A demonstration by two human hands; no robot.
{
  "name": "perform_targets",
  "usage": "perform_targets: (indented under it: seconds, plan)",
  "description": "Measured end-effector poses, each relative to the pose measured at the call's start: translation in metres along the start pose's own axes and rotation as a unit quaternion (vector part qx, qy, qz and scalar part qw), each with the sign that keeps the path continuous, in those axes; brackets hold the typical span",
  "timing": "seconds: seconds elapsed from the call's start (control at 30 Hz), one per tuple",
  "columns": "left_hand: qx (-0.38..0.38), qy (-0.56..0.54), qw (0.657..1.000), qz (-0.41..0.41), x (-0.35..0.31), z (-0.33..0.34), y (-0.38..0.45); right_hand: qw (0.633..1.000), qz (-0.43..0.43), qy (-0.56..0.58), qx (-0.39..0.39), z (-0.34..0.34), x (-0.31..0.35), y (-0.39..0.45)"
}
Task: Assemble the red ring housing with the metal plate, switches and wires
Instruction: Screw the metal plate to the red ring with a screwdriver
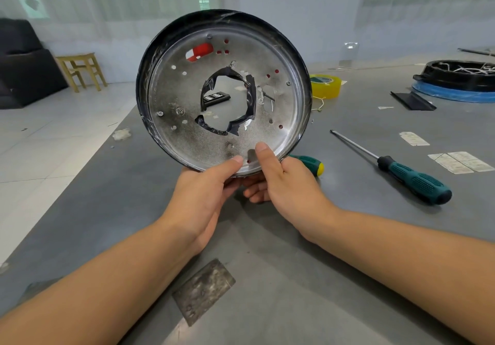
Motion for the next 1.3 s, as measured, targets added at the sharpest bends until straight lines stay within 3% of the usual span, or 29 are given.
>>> perform_targets:
  seconds: [0.73, 0.93, 1.03, 1.1, 1.23, 1.3]
  plan:
    - [-0.009, -0.048, 0.999, 0.016, -0.008, -0.009, 0.010, 1.000, -0.015, 0.002, 0.018, 0.003, 0.003, -0.002]
    - [-0.049, -0.063, 0.996, 0.031, -0.016, -0.019, 0.020, 0.998, -0.005, -0.038, 0.041, -0.001, 0.012, -0.007]
    - [-0.071, -0.077, 0.994, 0.032, -0.020, -0.028, 0.028, 0.996, -0.045, -0.062, 0.044, -0.009, 0.031, -0.006]
    - [-0.082, -0.079, 0.993, 0.030, -0.021, -0.033, 0.033, 0.993, -0.070, -0.090, 0.024, -0.021, 0.044, 0.005]
    - [-0.099, -0.055, 0.993, 0.042, -0.021, -0.040, 0.044, 0.986, -0.035, -0.157, -0.046, -0.060, 0.049, 0.045]
    - [-0.109, -0.047, 0.992, 0.043, -0.020, -0.042, 0.051, 0.966, -0.035, -0.235, -0.100, -0.086, 0.043, 0.071]
Point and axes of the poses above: each hand's wrist, its own y-axis towards the middle knuckle, its own z-axis out of the palm, x = y × z, the point moved 4 cm from there along y, towards the middle knuckle, and after that the axes turned 1 degree about z, right-handed, at the moved point
